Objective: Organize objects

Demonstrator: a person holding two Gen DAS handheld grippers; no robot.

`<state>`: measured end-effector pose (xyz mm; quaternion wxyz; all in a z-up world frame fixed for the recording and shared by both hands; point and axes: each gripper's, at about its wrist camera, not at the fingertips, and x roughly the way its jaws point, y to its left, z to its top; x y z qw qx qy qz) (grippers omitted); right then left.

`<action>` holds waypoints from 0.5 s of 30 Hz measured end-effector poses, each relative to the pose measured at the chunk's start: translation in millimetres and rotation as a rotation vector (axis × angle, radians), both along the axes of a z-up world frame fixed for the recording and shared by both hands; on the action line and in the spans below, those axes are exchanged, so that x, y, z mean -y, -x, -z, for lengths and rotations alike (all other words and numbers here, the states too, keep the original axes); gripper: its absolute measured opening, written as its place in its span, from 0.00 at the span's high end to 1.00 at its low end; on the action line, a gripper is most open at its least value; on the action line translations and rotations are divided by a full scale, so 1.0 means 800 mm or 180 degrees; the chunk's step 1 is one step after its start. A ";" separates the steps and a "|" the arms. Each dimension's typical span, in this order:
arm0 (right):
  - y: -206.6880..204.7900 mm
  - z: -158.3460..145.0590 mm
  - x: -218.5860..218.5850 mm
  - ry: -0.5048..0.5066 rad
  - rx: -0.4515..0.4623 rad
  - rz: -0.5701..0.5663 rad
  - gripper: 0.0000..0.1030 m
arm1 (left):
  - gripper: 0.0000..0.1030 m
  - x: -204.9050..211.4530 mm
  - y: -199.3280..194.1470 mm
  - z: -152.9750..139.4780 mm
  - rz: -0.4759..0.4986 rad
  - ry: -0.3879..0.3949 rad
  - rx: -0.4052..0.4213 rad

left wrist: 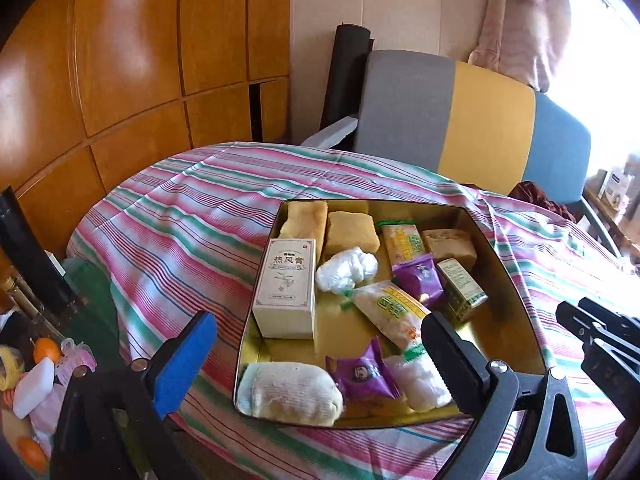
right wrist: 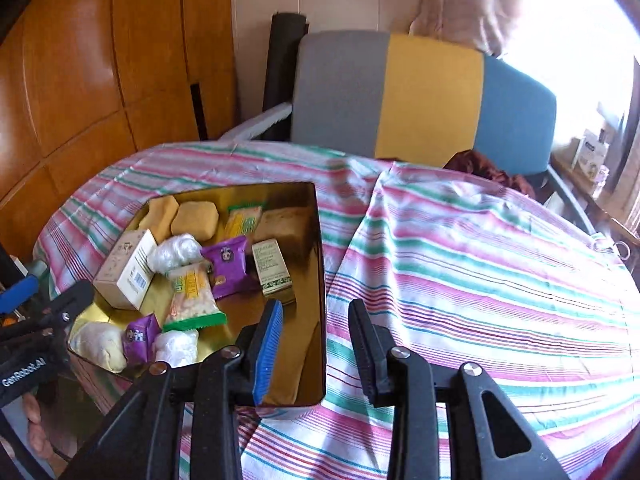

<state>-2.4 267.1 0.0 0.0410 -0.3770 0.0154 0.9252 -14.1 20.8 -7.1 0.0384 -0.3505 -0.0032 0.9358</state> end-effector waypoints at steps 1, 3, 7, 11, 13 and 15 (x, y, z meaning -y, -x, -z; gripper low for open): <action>-0.002 -0.001 0.001 0.0006 -0.0011 -0.0007 0.66 | 0.00 0.000 -0.002 0.000 0.0007 -0.0010 0.0000; -0.007 -0.001 0.004 0.0004 -0.0017 -0.0020 0.66 | 0.00 0.000 -0.006 -0.002 0.0023 -0.0033 0.0000; -0.009 0.001 0.014 -0.0010 -0.0014 -0.0066 0.66 | 0.00 0.003 -0.014 -0.004 0.0005 -0.0054 -0.0033; -0.010 0.003 0.021 0.0004 0.0005 -0.0097 0.66 | 0.00 0.008 -0.019 -0.005 -0.0052 -0.0033 -0.0084; -0.011 0.003 0.026 -0.0015 0.0002 -0.0109 0.66 | 0.01 0.011 -0.020 -0.004 -0.0061 -0.0045 -0.0106; -0.010 0.003 0.029 -0.0009 0.0006 -0.0132 0.66 | 0.01 0.012 -0.021 -0.004 -0.0066 -0.0037 -0.0111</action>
